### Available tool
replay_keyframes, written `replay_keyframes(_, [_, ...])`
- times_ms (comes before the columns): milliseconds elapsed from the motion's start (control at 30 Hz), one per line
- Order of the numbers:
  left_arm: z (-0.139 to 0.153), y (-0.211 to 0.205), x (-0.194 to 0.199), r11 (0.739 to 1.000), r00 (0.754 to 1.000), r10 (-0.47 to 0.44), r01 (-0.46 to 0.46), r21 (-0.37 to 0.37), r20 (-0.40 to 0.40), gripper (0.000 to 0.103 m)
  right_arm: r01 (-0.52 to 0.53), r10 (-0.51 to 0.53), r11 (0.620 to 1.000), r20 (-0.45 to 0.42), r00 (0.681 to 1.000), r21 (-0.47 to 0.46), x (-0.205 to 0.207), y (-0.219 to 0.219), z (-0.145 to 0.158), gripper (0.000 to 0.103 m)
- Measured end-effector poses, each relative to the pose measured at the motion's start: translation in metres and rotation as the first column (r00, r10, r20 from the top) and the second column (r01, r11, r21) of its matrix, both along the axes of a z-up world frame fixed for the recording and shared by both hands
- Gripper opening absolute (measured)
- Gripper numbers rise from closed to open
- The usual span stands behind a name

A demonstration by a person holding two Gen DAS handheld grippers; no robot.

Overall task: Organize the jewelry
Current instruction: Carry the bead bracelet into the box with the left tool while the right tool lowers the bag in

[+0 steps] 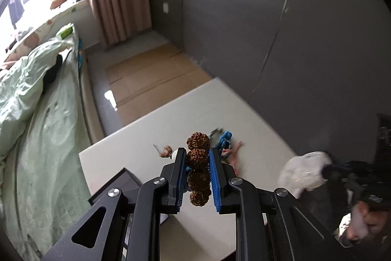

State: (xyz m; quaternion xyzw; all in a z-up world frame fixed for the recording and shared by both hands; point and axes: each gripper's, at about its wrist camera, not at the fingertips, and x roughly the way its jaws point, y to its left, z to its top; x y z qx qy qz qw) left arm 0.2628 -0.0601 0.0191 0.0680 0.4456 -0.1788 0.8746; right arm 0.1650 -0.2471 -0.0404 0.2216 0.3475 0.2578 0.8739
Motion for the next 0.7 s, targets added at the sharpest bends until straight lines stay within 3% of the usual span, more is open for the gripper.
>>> replay_keyframes(333, [0.044,-0.001,-0.04,0.998,0.995,-0.048,0.052,-0.044,0.084,0.02,-0.022,0.022,1.0,0.0,1.0,0.013,0.01,0.014,0.005,0.003])
replay_keyframes(700, [0.054,0.035,-0.06,0.996,0.995,-0.014,0.023,-0.082,0.103,0.02,-0.074,0.075,0.997,0.018,0.997,-0.026,0.044,0.06,0.031,0.003])
